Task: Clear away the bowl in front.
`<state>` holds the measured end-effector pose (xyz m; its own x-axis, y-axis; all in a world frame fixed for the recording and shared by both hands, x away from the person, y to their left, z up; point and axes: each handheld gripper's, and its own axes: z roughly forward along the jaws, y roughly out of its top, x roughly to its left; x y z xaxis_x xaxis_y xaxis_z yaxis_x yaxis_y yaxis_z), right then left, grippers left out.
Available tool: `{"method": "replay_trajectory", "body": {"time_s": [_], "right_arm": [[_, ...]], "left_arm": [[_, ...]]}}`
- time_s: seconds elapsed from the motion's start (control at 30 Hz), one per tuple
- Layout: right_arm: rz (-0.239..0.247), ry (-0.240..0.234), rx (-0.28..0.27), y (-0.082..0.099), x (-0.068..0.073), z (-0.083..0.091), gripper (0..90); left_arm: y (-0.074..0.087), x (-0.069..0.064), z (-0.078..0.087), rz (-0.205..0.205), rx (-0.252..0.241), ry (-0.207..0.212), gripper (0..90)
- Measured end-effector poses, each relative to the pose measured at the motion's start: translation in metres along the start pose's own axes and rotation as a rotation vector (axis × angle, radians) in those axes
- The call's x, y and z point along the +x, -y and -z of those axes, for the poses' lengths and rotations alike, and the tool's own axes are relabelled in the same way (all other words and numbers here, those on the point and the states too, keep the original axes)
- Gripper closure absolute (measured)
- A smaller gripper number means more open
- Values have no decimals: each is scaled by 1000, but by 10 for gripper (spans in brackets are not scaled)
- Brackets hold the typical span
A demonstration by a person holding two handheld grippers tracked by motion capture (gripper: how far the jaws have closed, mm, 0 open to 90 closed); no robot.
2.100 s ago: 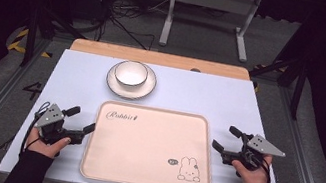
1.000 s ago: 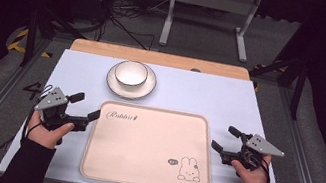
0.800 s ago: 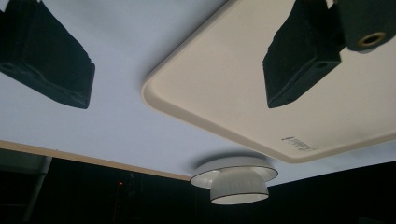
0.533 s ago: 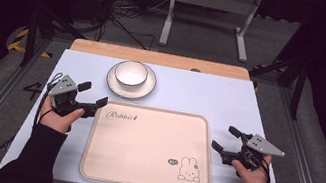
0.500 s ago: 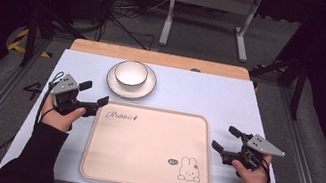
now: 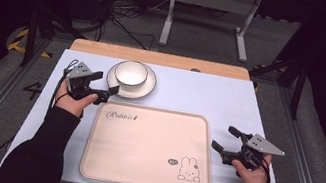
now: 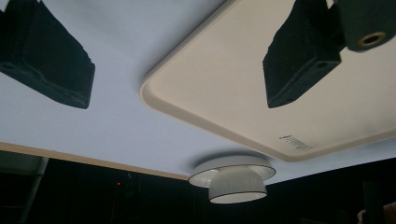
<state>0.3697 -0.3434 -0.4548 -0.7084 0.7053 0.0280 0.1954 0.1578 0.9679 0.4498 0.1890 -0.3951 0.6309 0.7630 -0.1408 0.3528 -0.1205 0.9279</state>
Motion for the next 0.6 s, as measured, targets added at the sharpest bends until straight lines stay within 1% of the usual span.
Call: {"method": "replay_trajectory", "body": {"time_s": [0.1, 0.23, 0.27, 0.33, 0.37, 0.47, 0.53, 0.6], "right_arm": [[-3, -2, -3, 0, 0, 0, 92], [-3, -3, -3, 0, 0, 0, 91], [-3, -3, -3, 0, 0, 0, 91], [-3, -4, -3, 0, 0, 0, 92], [-3, -4, -3, 0, 0, 0, 91], [-6, -6, -2, 0, -1, 0, 91], [-6, -6, -3, 0, -1, 0, 91], [-7, -6, -4, 0, -1, 0, 91]], "left_arm": [[-3, 2, -4, 5, -9, 1, 128], [-7, 7, -10, 11, -1, -1, 120], [-9, 8, -12, 17, 0, 1, 119], [-11, 11, -16, 39, -13, 13, 118], [-12, 11, -17, 49, -7, 17, 118], [-16, 14, -22, 44, 12, 9, 115], [-19, 16, -26, 48, 5, 11, 110], [-20, 18, -29, 59, 10, 11, 98]]}}
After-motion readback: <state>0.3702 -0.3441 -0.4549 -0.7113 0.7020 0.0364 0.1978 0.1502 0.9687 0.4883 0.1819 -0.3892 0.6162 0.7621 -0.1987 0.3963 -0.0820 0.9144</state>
